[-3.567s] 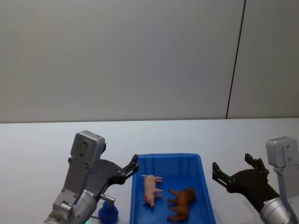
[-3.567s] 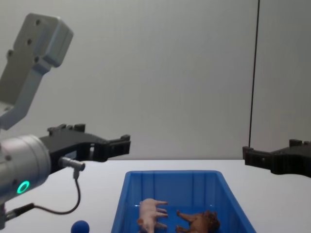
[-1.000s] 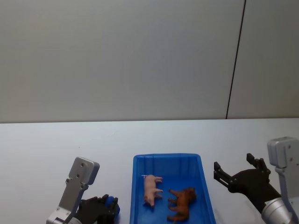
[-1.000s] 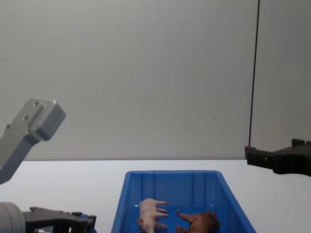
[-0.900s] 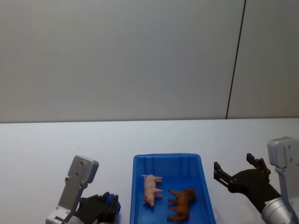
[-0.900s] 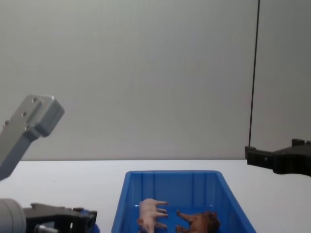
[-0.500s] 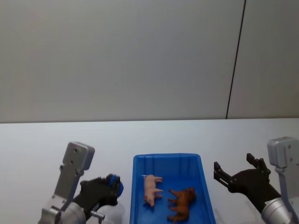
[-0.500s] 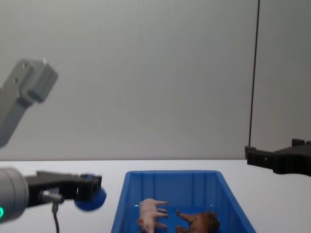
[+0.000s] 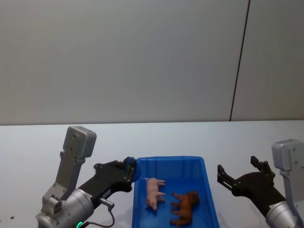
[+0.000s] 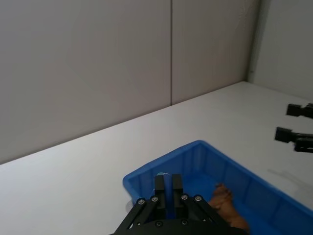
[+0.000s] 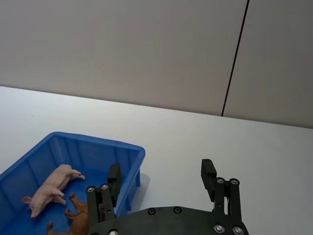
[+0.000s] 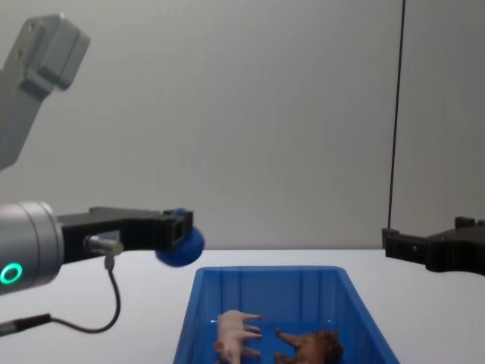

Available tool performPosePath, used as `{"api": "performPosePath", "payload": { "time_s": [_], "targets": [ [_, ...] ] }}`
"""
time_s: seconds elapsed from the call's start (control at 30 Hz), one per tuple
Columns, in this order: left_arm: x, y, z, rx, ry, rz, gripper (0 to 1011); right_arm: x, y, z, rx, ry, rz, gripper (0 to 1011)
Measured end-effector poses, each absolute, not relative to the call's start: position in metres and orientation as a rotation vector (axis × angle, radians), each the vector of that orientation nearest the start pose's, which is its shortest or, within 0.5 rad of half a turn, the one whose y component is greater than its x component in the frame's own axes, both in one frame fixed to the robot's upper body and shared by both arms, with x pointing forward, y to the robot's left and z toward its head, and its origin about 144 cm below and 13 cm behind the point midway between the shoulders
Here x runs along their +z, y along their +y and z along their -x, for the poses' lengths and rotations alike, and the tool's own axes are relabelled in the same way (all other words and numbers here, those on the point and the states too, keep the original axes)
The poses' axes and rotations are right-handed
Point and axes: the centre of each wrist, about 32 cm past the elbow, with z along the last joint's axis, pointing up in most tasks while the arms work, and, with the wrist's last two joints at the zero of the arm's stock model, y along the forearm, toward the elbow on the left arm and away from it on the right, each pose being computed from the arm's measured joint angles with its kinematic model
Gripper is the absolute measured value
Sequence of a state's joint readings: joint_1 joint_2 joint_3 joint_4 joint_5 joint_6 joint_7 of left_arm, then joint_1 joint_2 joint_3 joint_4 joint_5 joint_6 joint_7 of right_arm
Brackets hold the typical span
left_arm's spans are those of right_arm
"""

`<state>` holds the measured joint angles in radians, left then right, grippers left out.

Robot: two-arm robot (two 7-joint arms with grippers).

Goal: Pick up the two dolls from the table and place them into the box.

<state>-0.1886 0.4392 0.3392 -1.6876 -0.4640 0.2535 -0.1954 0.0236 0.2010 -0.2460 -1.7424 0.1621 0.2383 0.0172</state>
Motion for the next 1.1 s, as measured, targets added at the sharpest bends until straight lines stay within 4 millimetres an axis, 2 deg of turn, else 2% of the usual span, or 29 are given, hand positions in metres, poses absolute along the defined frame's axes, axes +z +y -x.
{"api": "performPosePath", "payload": {
  "time_s": [0.17, 0.3, 0.33, 0.43, 0.57, 0.63, 0.73, 0.8, 1.1],
  "targets": [
    [1.223, 0.238, -0.491, 0.945, 0.061, -0.057, 79, 1.191, -0.198, -0.453, -1.285, 0.029, 0.108, 1001],
    [1.225, 0.237, -0.494, 0.878, 0.065, -0.028, 195, 1.191, -0.198, -0.453, -1.285, 0.029, 0.108, 1001],
    [1.225, 0.236, -0.495, 0.864, 0.066, -0.024, 195, 1.191, -0.198, -0.453, -1.285, 0.029, 0.108, 1001],
    [1.226, 0.235, -0.496, 0.831, 0.069, -0.013, 328, 1.191, -0.198, -0.453, -1.285, 0.029, 0.108, 1001],
    [1.226, 0.232, -0.499, 0.776, 0.076, 0.004, 409, 1.191, -0.198, -0.453, -1.285, 0.029, 0.108, 1001],
    [1.226, 0.23, -0.5, 0.742, 0.08, 0.015, 523, 1.191, -0.198, -0.453, -1.285, 0.029, 0.108, 1001],
    [1.227, 0.229, -0.501, 0.715, 0.083, 0.024, 580, 1.191, -0.198, -0.453, -1.285, 0.029, 0.108, 1001],
    [1.227, 0.228, -0.501, 0.705, 0.084, 0.028, 667, 1.191, -0.198, -0.453, -1.285, 0.029, 0.108, 1001],
    [1.227, 0.225, -0.503, 0.662, 0.089, 0.043, 926, 1.191, -0.198, -0.453, -1.285, 0.029, 0.108, 1001]
  ]
}}
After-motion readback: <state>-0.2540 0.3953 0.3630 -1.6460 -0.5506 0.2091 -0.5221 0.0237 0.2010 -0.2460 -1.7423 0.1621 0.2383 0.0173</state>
